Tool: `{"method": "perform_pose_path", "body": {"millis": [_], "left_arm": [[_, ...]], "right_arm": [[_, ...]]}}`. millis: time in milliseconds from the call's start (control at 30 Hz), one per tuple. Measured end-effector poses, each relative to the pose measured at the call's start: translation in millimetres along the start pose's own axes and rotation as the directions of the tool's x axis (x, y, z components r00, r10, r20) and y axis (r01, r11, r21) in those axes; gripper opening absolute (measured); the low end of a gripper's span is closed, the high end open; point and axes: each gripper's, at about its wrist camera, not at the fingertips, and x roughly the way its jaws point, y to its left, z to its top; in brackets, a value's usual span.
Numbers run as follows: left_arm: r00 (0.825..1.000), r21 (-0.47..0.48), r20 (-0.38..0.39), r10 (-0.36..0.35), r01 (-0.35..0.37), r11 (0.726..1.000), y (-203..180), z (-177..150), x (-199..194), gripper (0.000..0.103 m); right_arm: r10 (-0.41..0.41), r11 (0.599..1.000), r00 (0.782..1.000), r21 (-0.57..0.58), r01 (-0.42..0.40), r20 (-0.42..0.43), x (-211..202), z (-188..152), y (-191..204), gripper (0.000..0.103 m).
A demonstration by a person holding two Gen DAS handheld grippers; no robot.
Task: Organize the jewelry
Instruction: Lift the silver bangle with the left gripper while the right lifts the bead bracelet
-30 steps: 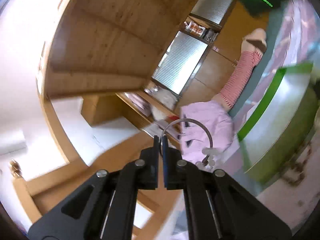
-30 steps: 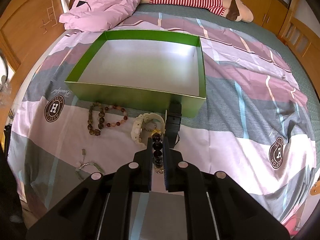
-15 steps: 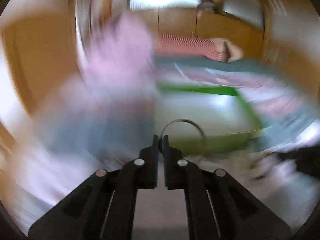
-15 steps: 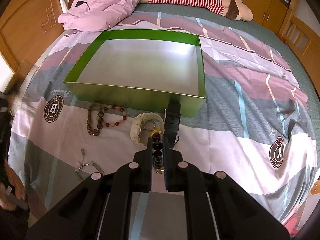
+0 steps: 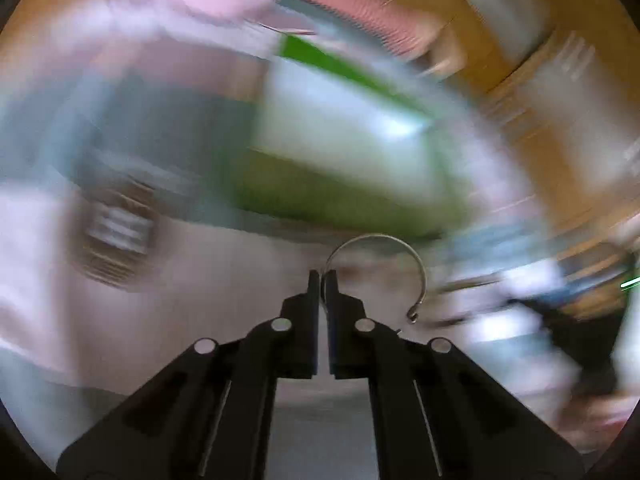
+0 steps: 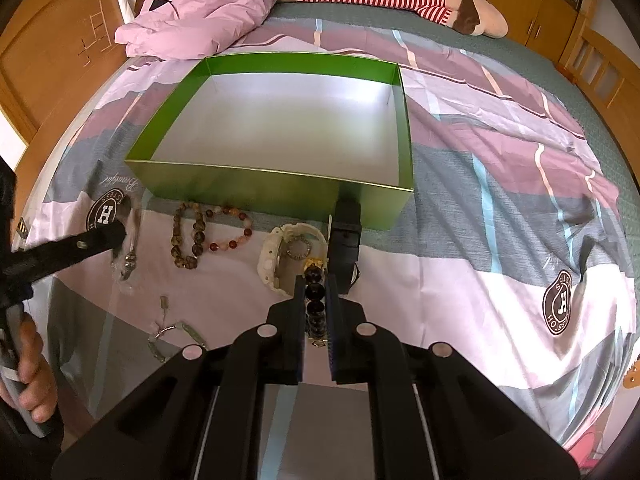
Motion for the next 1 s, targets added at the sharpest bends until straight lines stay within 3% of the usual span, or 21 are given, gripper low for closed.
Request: {"method": "perform_pose_path", "body": {"millis": [33,100,133,167,233,333,467,533,600,667,733,833,900,1000], "left_arm": [[0.997,0.03,-0.014,0.07,-0.07,0.997,-2.5,-2.4,6.3,0.006],[0.995,-0.07,-0.09,-0.033,0.027,0.997,9.6,-5.8,16.6,0.039],[0.995,-0.087,-0.092,-0.023,0.015,0.996,12.1,-6.0,17.5,0.073],[0.998,-0.083,-0.061,0.034,-0.039,0.996,13.4,-6.5,11.2,0.083],[0.996,-0.055,-0.032,0.089,-0.09,0.994,11.7,-3.5,-0.4,0.083],[1.0,-0.036,-0.023,0.02,-0.021,0.999,4.6,-2.5,-17.6,0.083],[0.997,0.078,-0.042,0.068,-0.064,0.995,-13.5,-3.5,-11.3,0.083],[0.99,0.201,-0.102,0.102,-0.08,0.976,-35.8,-12.2,2.9,0.083],[0.98,0.333,-0.075,0.184,-0.149,0.931,-57.5,-23.2,8.4,0.083],[0.975,0.405,-0.062,0.212,-0.17,0.898,-71.6,-31.6,14.6,0.078],[0.976,0.449,-0.092,0.198,-0.136,0.883,-83.2,-39.0,25.3,0.068],[0.967,0.465,-0.074,0.245,-0.184,0.866,-80.9,-44.3,35.3,0.065],[0.967,0.426,-0.068,0.247,-0.196,0.883,-72.7,-39.2,38.9,0.063],[0.98,0.279,-0.1,0.171,-0.137,0.95,-42.9,-20.9,40.3,0.057]], "right_arm": [[0.0,1.0,1.0,0.0,0.0,-0.003,0.4,-0.4,0.3,0.009],[0.003,1.0,1.0,0.0,-0.003,-0.007,0.8,-0.3,0.3,0.009],[0.004,1.0,1.0,0.003,-0.004,-0.008,0.7,-0.3,-0.2,0.009],[0.005,1.0,1.0,0.004,-0.005,-0.009,0.8,-0.1,-0.5,0.009],[0.006,1.0,1.0,0.004,-0.006,-0.012,1.1,-0.1,-0.7,0.009],[0.005,1.0,1.0,0.005,-0.005,-0.014,1.9,0.7,-1.2,0.009],[0.002,1.0,1.0,0.003,-0.002,-0.02,3.8,0.6,-1.0,0.009],[0.004,1.0,1.0,0.003,-0.004,-0.025,4.7,0.5,-0.9,0.009],[0.006,1.0,1.0,0.005,-0.006,-0.028,5.8,0.7,-1.3,0.009],[0.003,1.0,1.0,0.003,-0.003,-0.031,6.8,0.9,-0.9,0.009],[0.005,1.0,0.999,0.005,-0.005,-0.034,7.2,0.8,-0.7,0.009],[0.006,1.0,0.999,0.004,-0.006,-0.034,6.8,0.6,-0.3,0.009],[0.007,1.0,0.999,0.004,-0.007,-0.035,6.8,0.3,-0.2,0.009],[0.011,1.0,0.999,0.008,-0.01,-0.036,6.0,0.4,0.8,0.009]]}}
